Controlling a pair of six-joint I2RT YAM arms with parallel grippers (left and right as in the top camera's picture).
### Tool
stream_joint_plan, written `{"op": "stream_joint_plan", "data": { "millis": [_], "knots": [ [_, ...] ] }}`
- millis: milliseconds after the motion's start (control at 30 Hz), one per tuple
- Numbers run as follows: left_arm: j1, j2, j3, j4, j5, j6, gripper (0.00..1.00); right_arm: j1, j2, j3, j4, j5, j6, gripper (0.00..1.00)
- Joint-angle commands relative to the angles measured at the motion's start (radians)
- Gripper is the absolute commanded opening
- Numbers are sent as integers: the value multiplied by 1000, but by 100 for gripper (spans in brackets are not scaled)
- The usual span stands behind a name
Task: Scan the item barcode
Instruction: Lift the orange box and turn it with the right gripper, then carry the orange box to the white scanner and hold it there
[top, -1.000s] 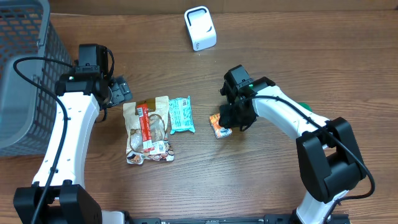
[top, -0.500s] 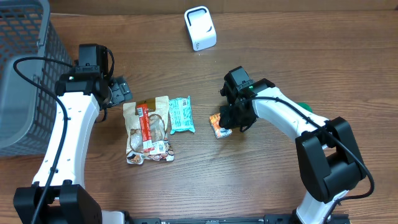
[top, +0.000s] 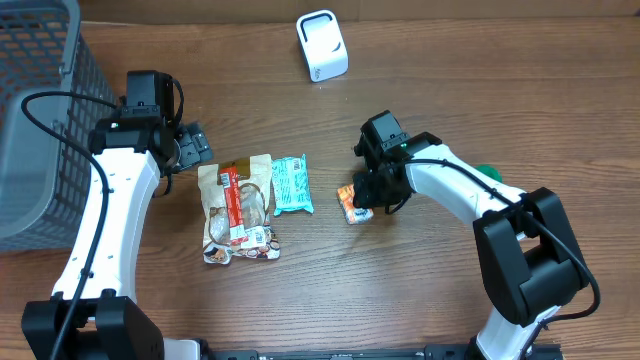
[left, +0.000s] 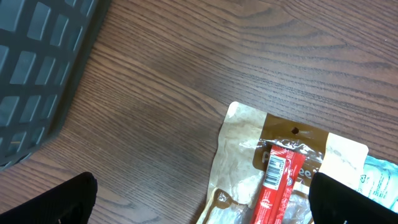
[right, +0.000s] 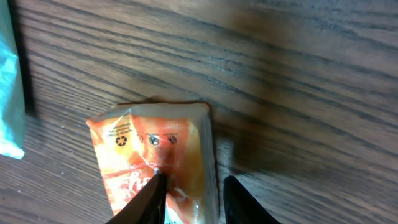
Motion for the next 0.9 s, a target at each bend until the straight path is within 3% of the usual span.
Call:
{"op": "stream_joint_plan", "data": {
  "millis": [0,67,200,400,867],
  "knots": [
    [1,6,19,2,-6,19,100,-3,-34,-22,16,7,18,27],
    [1,6,19,2,-6,19,100,-3,-34,-33,26,7,18,23],
    [1,6,19,2,-6,19,100,-3,-34,-57,46,6,17,4],
    [1,6,19,2,-6,19,99,-5,-35,25,4,7,16,4],
    [1,6,19,2,-6,19,100,-5,-36,528,-323,11,18,3]
  ]
}}
